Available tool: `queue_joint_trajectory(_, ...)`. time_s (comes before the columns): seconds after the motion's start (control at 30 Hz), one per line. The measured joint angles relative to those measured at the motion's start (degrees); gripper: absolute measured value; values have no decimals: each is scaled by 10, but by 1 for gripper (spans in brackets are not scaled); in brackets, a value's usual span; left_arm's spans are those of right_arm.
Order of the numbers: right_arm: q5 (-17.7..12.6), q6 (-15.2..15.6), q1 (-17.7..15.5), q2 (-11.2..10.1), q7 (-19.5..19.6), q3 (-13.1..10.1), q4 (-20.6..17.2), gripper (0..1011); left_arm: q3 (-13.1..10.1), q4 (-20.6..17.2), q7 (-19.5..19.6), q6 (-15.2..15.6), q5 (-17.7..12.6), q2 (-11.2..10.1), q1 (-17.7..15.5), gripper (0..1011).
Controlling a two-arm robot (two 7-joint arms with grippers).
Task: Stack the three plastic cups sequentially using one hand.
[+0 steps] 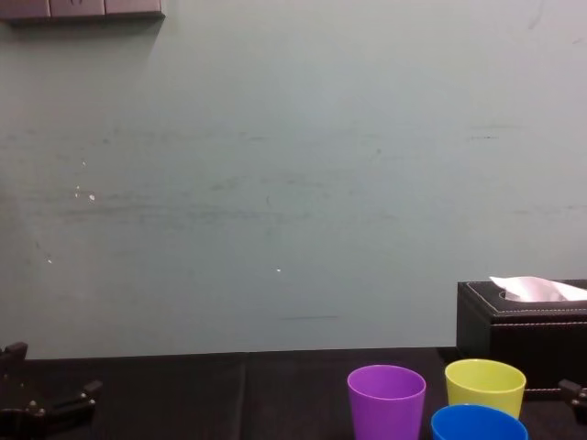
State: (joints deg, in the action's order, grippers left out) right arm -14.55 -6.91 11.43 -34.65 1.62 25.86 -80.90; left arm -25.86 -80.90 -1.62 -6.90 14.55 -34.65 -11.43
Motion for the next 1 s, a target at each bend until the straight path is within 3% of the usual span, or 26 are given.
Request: queue_joint_trajectory(1.0, 0, 0, 0, 0, 0, 0, 0, 1003, 0, 0, 0, 0, 0, 0, 0, 1011)
